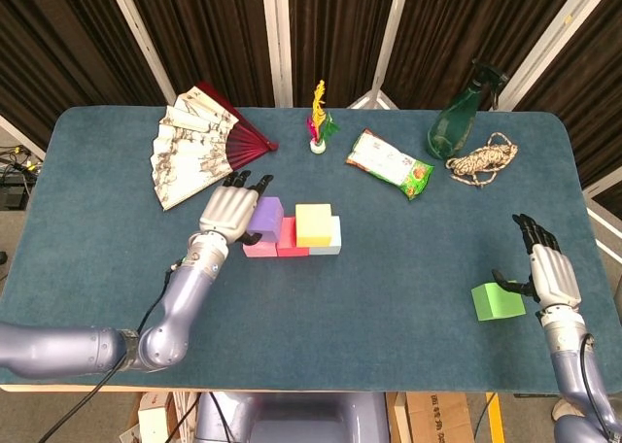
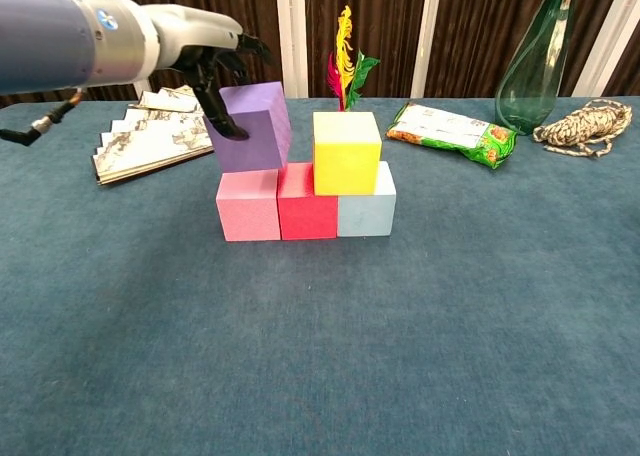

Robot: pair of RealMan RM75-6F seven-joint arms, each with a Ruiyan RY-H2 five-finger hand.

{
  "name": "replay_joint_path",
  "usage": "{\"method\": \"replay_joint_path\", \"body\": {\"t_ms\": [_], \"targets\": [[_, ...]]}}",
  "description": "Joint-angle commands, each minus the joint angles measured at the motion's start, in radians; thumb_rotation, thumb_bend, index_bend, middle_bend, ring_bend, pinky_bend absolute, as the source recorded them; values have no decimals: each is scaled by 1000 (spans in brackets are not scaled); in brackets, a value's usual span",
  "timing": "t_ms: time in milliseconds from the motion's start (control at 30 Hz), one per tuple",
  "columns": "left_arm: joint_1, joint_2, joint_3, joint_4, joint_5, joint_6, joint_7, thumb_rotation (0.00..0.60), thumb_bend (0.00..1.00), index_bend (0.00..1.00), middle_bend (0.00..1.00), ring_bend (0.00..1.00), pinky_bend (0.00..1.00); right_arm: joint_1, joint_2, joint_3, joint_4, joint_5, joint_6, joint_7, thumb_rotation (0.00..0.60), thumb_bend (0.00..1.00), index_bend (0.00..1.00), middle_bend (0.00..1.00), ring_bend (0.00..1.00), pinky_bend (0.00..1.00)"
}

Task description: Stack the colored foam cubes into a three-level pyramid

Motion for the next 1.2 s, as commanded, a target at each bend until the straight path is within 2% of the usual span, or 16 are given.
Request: {"method": "replay_joint_path", "body": {"t_ms": [33,467,1200], "targets": [[-24,-22,2,16,-29,21,17,600,432,0,448,44,52,0,0,1,1,2,-2,3,600,324,0,0,0,0],[-76,-77,14,48,-90,83,66,600,432,0,450,44,52,0,1,2,0,1,-6,12,600,324,0,0,0,0],[-110,-135,20,102,-114,93,94,600,430,0,451,44,52,1,2,2,-2,1,-9,15,600,324,0,0,0,0]]}}
